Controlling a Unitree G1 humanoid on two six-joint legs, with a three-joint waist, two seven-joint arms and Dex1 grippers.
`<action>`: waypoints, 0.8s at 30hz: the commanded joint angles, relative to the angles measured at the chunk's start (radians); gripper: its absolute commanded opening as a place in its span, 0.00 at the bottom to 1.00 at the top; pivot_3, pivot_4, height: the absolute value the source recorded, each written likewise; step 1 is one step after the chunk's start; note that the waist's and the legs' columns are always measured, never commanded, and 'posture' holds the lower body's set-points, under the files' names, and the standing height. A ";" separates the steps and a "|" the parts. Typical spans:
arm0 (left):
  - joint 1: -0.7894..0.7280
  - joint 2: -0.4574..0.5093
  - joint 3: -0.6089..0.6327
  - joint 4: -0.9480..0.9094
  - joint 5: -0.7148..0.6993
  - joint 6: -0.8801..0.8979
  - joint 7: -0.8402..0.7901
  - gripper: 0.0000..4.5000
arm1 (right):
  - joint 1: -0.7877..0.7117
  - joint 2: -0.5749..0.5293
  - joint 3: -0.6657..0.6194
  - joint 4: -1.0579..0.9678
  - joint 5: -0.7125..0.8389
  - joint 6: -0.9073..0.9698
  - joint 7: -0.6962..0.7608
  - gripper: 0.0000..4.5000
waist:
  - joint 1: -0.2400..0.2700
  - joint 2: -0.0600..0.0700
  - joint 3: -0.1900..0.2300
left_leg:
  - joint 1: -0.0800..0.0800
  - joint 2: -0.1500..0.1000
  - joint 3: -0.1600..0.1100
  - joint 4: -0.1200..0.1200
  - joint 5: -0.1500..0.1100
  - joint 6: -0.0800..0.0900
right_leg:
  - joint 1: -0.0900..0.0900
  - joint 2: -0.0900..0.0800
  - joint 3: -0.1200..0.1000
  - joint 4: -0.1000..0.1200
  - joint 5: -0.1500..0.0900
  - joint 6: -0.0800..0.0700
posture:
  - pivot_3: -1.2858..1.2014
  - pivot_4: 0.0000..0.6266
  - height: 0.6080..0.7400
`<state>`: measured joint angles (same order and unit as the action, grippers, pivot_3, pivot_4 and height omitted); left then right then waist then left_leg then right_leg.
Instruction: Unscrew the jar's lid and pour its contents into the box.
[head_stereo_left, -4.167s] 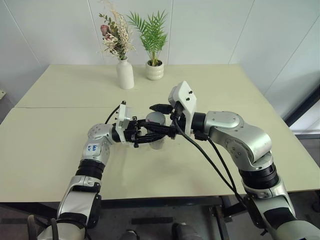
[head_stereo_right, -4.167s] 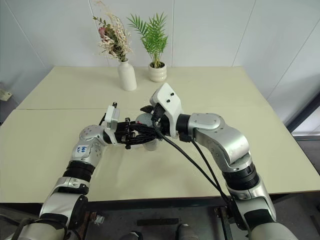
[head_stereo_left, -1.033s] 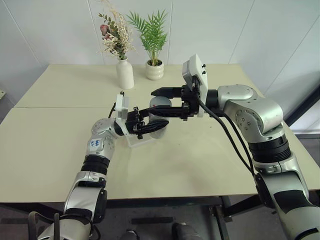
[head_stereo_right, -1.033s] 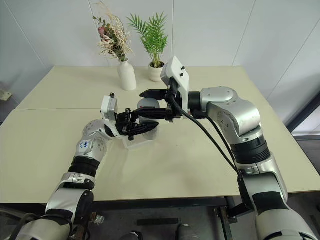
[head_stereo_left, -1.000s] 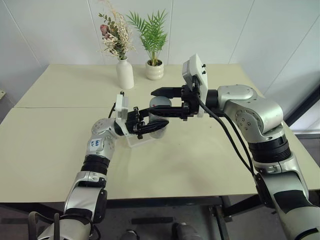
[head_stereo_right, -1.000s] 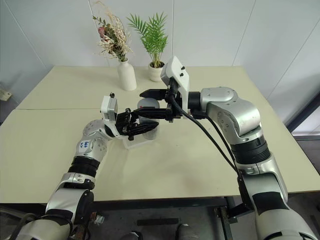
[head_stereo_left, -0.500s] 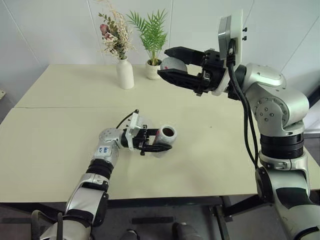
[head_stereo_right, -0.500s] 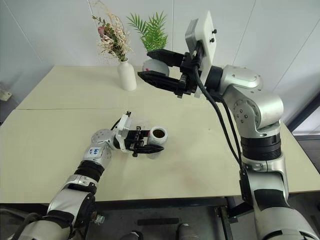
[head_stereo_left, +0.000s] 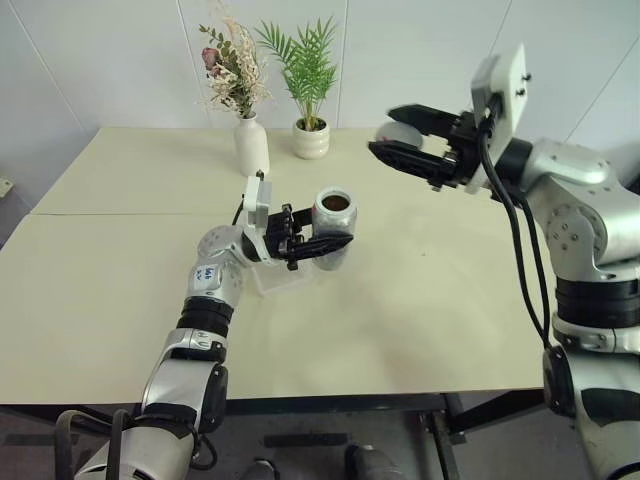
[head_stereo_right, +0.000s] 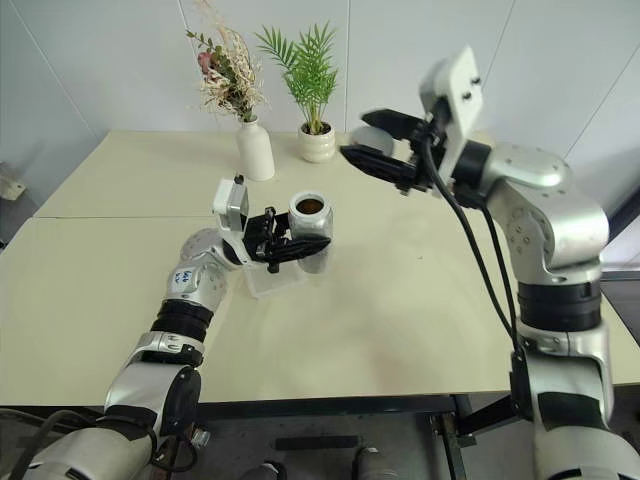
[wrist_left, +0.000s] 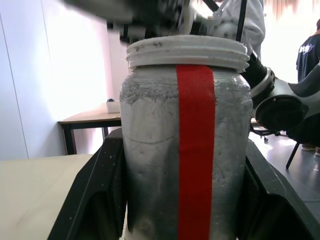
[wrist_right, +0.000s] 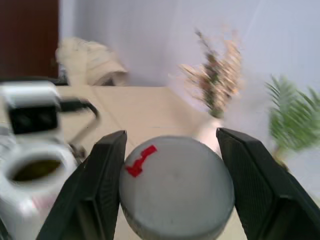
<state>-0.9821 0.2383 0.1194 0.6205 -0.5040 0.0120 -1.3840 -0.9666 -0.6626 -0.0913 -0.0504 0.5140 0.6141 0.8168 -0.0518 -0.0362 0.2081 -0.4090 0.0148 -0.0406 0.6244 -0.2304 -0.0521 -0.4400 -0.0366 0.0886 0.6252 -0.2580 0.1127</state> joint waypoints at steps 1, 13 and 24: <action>-0.011 0.054 0.043 -0.071 -0.024 0.028 0.045 0.50 | 0.099 -0.050 -0.055 -0.095 -0.025 0.029 -0.060 0.57 | -0.002 0.000 0.000 | 0.000 0.000 0.000 0.000 0.000 0.000 | 0.000 0.000 0.000 0.000 0.000 0.000 | 0.52 0.24 1.00; 0.008 0.214 0.103 -0.015 0.021 0.029 0.163 0.50 | 0.460 0.101 0.038 -0.164 -0.186 -0.017 -0.282 0.57 | -0.005 0.000 0.000 | 0.002 0.001 0.002 0.000 0.000 0.000 | 0.001 0.002 0.003 0.002 0.000 0.000 | 0.52 0.24 1.00; 0.149 0.316 0.161 -0.058 0.016 0.058 0.241 0.50 | 0.541 0.271 0.066 0.088 -0.283 -0.179 -0.368 0.57 | -0.005 0.000 0.000 | 0.002 0.001 0.002 0.001 0.000 0.000 | 0.001 0.003 0.003 0.002 0.000 0.000 | 0.52 0.24 1.00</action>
<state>-0.8388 0.5242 0.2518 0.6170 -0.4670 0.0638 -1.1377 -0.4253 -0.3918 -0.0063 0.0397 0.2434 0.4736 0.4633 -0.0570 -0.0360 0.2082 -0.4064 0.0156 -0.0389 0.6256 -0.2299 -0.0524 -0.4386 -0.0340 0.0920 0.6275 -0.2576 0.1131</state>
